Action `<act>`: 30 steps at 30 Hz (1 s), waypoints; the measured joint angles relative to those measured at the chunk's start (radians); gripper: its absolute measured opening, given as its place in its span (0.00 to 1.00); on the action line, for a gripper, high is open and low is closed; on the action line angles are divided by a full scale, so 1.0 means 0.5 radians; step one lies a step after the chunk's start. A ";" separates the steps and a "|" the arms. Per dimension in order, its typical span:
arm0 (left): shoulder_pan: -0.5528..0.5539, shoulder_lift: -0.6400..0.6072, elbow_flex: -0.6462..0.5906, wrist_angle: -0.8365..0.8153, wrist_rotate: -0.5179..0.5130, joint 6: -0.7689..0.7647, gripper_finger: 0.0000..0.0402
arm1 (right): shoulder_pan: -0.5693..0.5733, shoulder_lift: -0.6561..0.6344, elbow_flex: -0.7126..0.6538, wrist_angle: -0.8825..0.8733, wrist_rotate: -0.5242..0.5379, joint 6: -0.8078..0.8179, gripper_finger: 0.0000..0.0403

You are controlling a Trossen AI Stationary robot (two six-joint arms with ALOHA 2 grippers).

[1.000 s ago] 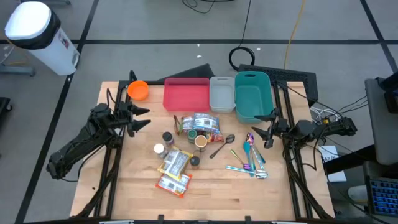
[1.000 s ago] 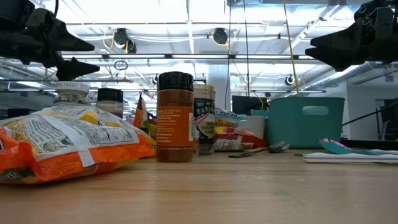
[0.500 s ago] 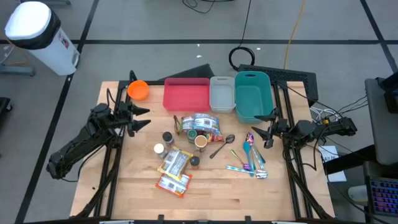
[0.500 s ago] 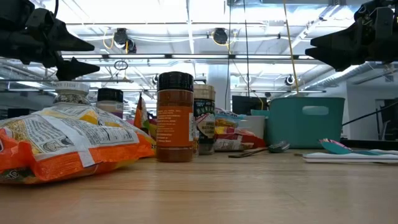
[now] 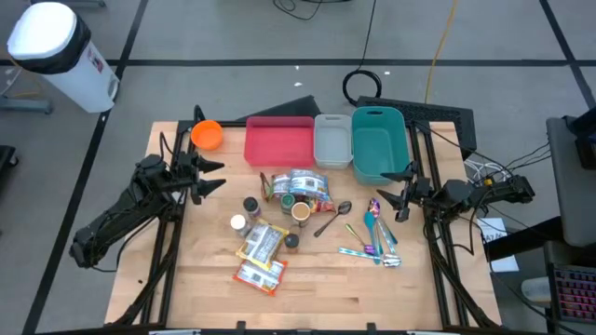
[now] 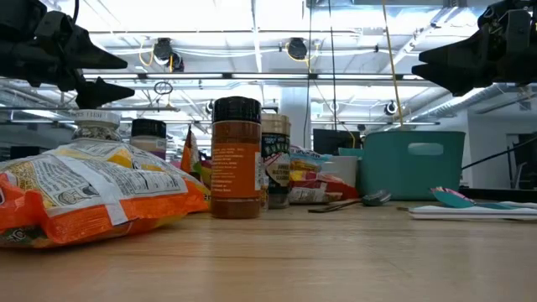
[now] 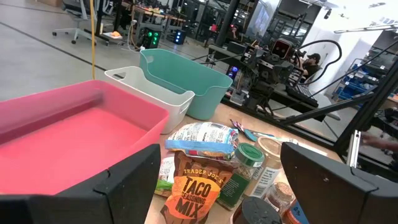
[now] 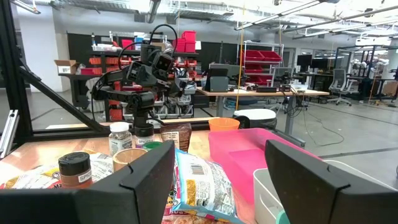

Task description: Pick & Place Food Item

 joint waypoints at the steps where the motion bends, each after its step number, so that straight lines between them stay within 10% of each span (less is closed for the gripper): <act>1: 0.000 0.000 0.000 0.000 0.001 0.000 0.84 | 0.000 0.000 0.000 0.000 0.000 0.001 0.60; 21: 0.000 0.000 0.000 0.087 -0.079 0.167 0.84 | 0.000 0.000 0.001 0.000 0.000 0.001 0.60; 30: 0.000 0.000 0.024 1.554 -0.448 -0.366 0.84 | 0.000 0.000 0.000 -0.001 0.000 0.000 0.60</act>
